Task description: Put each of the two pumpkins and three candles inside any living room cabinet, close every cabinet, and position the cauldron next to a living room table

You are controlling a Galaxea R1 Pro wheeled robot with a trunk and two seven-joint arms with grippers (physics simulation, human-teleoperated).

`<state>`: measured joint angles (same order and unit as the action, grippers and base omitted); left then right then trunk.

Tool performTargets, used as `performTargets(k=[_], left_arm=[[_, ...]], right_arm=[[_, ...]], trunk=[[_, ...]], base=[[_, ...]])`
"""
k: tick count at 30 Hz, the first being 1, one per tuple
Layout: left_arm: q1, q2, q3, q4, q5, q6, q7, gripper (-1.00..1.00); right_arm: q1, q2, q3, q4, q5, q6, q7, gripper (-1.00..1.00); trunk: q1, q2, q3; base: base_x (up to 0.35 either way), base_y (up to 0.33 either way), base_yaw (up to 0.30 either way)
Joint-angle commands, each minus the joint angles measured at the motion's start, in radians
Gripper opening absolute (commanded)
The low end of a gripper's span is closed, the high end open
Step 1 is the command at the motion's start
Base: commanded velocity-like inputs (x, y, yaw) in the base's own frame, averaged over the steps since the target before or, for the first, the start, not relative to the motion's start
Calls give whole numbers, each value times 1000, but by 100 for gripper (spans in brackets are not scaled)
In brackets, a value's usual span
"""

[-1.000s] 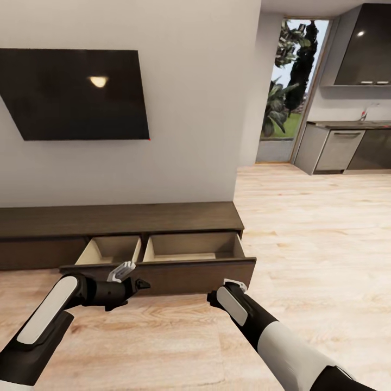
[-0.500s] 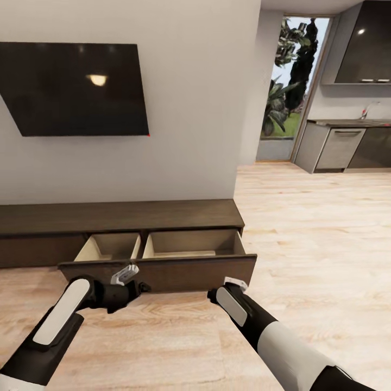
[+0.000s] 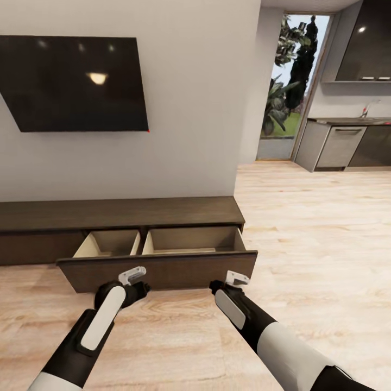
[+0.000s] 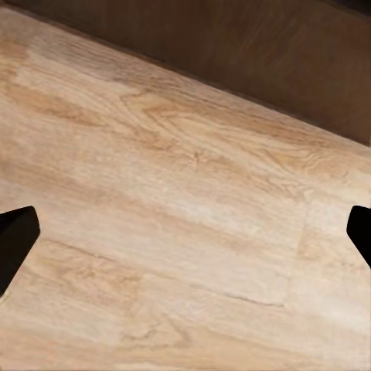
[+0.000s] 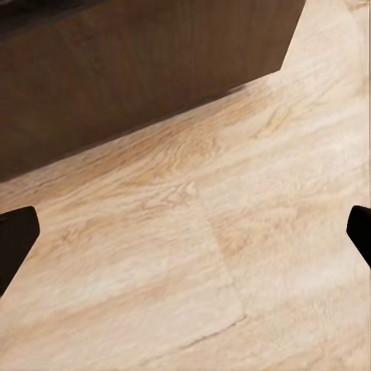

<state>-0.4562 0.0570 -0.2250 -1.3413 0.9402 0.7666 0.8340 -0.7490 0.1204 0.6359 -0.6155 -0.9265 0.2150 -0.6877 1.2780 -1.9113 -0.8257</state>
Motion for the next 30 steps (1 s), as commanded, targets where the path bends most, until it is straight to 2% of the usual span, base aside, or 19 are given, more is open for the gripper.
performTargets(k=[1, 6, 9, 12, 13, 16, 17, 19, 21, 23, 28, 30], left_arm=[[-1, 0, -12, 2, -7, -22, 10, 100], [-2, 2, -48, 51, -52, -89, 10, 100], [-3, 0, -58, 59, -108, -149, 5, 100], [-4, -1, -84, 82, -222, -223, -56, 100], [-4, -1, -87, 92, -240, -230, -71, 100], [-5, -2, -97, 170, -347, -291, -172, 100], [-5, -3, -98, 180, -363, -305, -189, 100], [-5, -3, -99, 205, -416, -353, -248, 100], [-5, -3, -100, 215, -441, -378, -286, 100], [-6, -5, -101, 218, -451, -386, -301, 100], [-6, -15, -104, 223, -475, -394, -312, 100], [-6, -18, -104, 225, -499, -395, -314, 100]], right_arm=[[-1, 0, 6, -1, 2, 2, -7, 100], [-1, -1, 9, -1, 8, -5, -7, 100], [-1, 0, 10, -1, 9, -5, -7, 100], [-1, 0, 11, -2, 21, -9, -6, 100], [-1, 0, 12, -2, 27, -10, -6, 100], [-1, 1, 13, -3, 89, -48, -6, 100], [-1, 1, 13, -3, 102, -59, -6, 100], [-1, 1, 13, -2, 157, -111, -6, 100], [-1, 1, 13, -1, 197, -154, -3, 100], [-1, 1, 13, -1, 213, -172, 9, 100], [-1, 0, 13, 4, 228, -190, 64, 100], [-1, 0, 12, 6, 229, -193, 86, 100]], trunk=[[4, -8, -4], [23, -43, -20], [35, -64, -29], [46, -85, -39], [50, -92, -42], [61, -113, -51], [65, -120, -54], [73, -134, -61], [81, -148, -67], [88, -162, -73], [107, -197, -89], [115, -211, -95]], base=[[0, 0, 0], [0, 0, 0], [0, 0, 0], [0, 0, 0], [0, 0, 0], [0, 0, 0], [0, 0, 0], [0, 0, 0], [0, 0, 0], [0, 0, 0], [0, 0, 0], [0, 0, 0]])
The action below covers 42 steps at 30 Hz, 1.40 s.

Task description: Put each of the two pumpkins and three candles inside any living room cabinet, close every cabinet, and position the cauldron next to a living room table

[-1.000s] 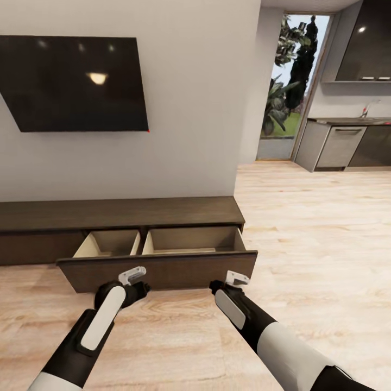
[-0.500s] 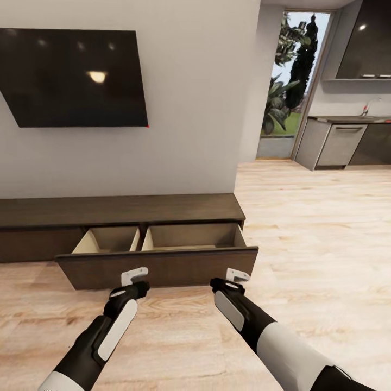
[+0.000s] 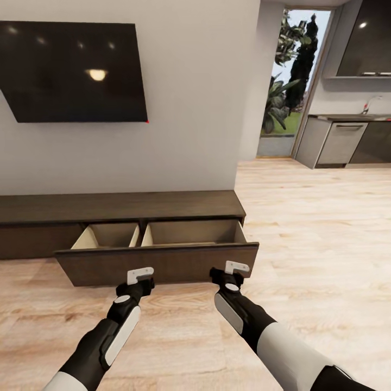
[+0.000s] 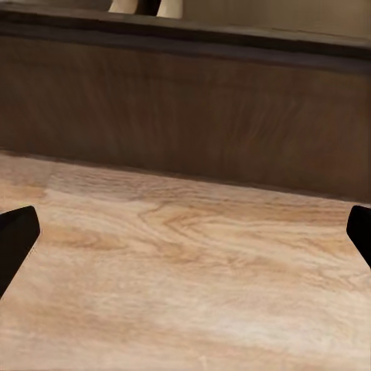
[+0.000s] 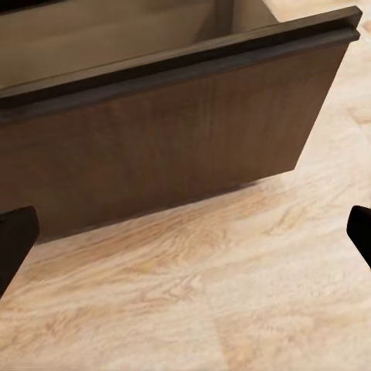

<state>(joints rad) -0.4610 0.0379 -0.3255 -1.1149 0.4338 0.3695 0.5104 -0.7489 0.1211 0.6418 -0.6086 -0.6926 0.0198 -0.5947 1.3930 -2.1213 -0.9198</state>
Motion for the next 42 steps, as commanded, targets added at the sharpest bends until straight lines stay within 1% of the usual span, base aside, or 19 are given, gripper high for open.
performTargets(k=[1, 2, 4, 8, 10, 13, 16, 19, 25, 32, 37, 40, 42], left_arm=[[-1, 0, -4, -1, -1, 2, 9, 100], [-1, 0, -4, -1, -9, 2, 9, 100], [-1, -2, -4, -1, -14, 2, 8, 100], [-1, -4, -4, -6, -16, 4, 7, 100], [-1, -7, -5, -10, -16, 8, 6, 100], [-1, -16, -8, -11, -17, 10, 6, 100], [-1, -20, -10, -11, -17, 11, 5, 100], [-1, -20, -10, -11, -18, 13, 5, 100], [-1, -20, -10, -12, -17, 15, 5, 100], [-1, -20, -10, -12, -18, 15, 5, 100], [-1, -19, -9, -13, -18, 15, 6, 100], [-1, -20, -9, -16, -19, 16, 7, 100], [-1, -21, -9, -17, -19, 16, 8, 100]], right_arm=[[-1, 0, 5, 0, -4, -1, 9, 100], [-1, -1, 5, 2, -4, -9, 32, 100], [-1, 0, 5, 5, -3, -15, 55, 100], [-1, -2, 8, 7, -2, -18, 70, 100], [-1, -3, 26, 7, 7, -20, 72, 100], [-1, -2, 60, 8, 33, -22, 73, 100], [-1, -2, 71, 8, 45, -23, 73, 100], [-1, -2, 74, 8, 48, -26, 73, 100], [-1, -4, 78, 9, 47, -74, 75, 100], [-1, -3, 80, 10, 46, -82, 75, 100], [-1, -2, 80, 25, 44, -83, 120, 100], [-1, -1, 80, 65, 47, -85, 146, 100], [-1, 0, 80, 78, 47, -85, 149, 100]], trunk=[[4, -8, -4], [8, -15, -7], [15, -29, -14], [31, -57, -26], [38, -71, -32], [50, -92, -42], [61, -113, -51], [73, -134, -61], [96, -176, -79], [123, -225, -101], [142, -260, -117], [153, -281, -126], [161, -295, -133]], base=[[0, 0, 0], [0, 0, 0], [0, 0, 0], [0, 0, 0], [0, 0, 0], [0, 0, 0], [0, 0, 0], [0, 0, 0], [0, 0, 0], [0, 0, 0], [0, 0, 0], [0, 0, 0], [0, 0, 0]])
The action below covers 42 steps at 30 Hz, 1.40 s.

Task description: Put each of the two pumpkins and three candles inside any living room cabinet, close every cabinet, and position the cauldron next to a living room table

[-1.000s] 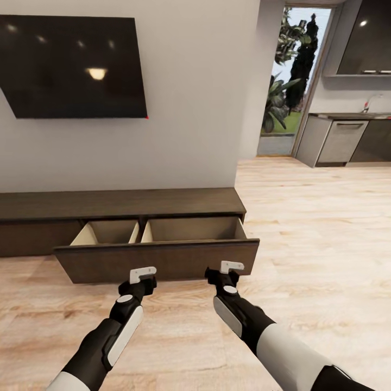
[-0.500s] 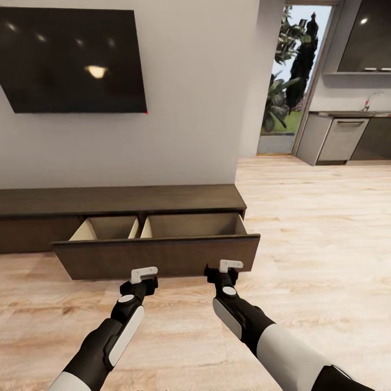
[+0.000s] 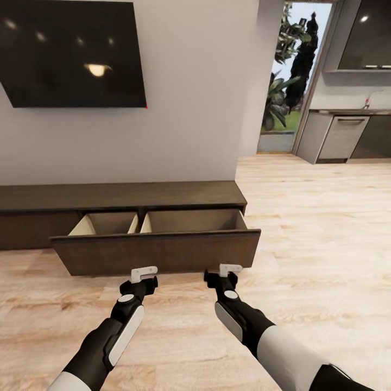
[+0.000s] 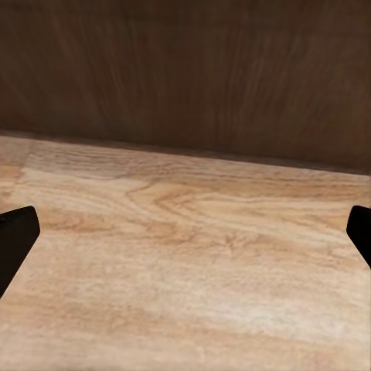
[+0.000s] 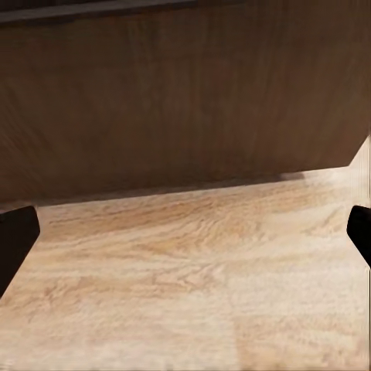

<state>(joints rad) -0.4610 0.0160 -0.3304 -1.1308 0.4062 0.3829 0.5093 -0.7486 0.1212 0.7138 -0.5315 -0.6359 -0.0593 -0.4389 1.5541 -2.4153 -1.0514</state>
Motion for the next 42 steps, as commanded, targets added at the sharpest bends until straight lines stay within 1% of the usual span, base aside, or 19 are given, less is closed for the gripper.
performTargets(k=[1, 9, 14, 21, 32, 42], left_arm=[[-1, 1, -4, -2, 8, 2, 10, 100], [-1, 1, -4, -3, 8, 1, 13, 100], [-2, 2, -3, -4, 8, 1, 10, 100], [-2, 2, 0, -4, 8, 2, 8, 100], [-2, 2, -1, -7, 9, 2, 7, 100], [-2, 1, -1, -6, 8, 2, 8, 100]], right_arm=[[-1, 0, 8, 3, -10, -7, -6, 100], [-1, 0, 6, 15, -13, -7, -2, 100], [-1, 0, 6, 24, -21, -7, -1, 100], [-1, 0, 4, 71, -26, -7, -1, 100], [-1, 0, 1, 80, -27, -5, -1, 100], [-1, 0, -1, 81, -28, -4, -1, 100]], trunk=[[4, -8, -4], [34, -64, -29], [34, -64, -29], [34, -64, -29], [34, -64, -29], [34, -64, -29]], base=[[0, 0, 0], [0, 0, 0], [0, 0, 0], [10, 1, 0], [107, 11, 0], [209, 0, 0]])
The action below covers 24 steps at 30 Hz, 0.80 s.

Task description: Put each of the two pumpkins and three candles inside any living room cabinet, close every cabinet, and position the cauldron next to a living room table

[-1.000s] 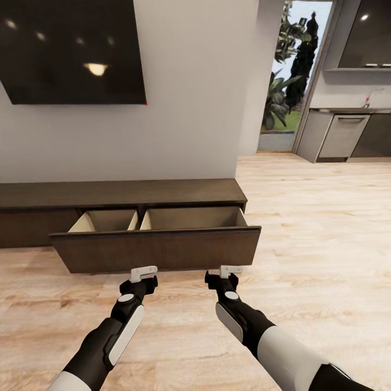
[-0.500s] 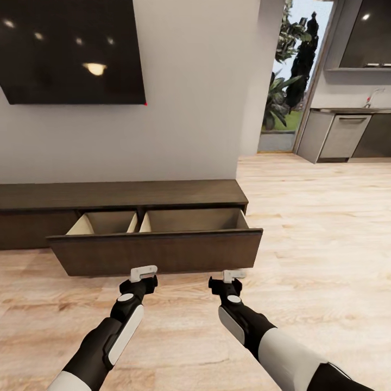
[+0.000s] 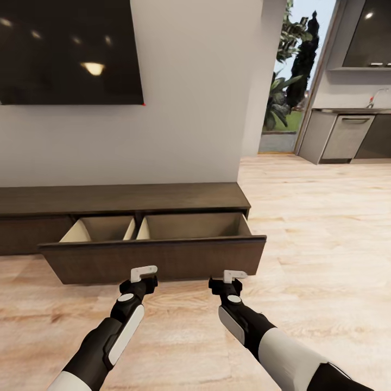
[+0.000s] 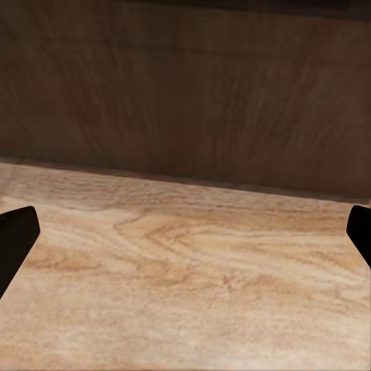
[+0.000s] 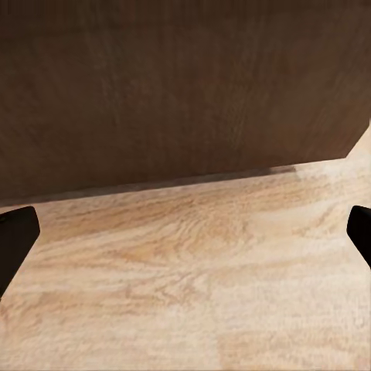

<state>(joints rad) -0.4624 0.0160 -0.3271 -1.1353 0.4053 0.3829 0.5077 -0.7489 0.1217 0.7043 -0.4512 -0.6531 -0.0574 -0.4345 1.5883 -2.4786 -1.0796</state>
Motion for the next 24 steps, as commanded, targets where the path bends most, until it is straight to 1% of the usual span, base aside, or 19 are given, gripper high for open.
performTargets(k=[1, 6, 22, 24], left_arm=[[-1, 1, -4, -1, 9, 2, 9, 100], [-1, 1, -5, -1, 10, 2, 9, 100], [0, 1, -12, 4, 11, 2, 8, 100], [1, 1, -28, 6, 10, 2, 8, 100]], right_arm=[[-1, 0, 8, 0, -11, -6, -6, 100], [-1, 0, 7, 1, -11, -5, -6, 100], [-1, 0, 7, 2, -11, -5, -6, 100], [-1, 0, 7, 2, -11, -5, -6, 100]], trunk=[[0, 0, -1], [0, 0, -1], [0, 0, -1], [0, 0, -1]], base=[[220, 0, 0], [143, 0, 0], [7, 0, 0], [0, 0, 0]])
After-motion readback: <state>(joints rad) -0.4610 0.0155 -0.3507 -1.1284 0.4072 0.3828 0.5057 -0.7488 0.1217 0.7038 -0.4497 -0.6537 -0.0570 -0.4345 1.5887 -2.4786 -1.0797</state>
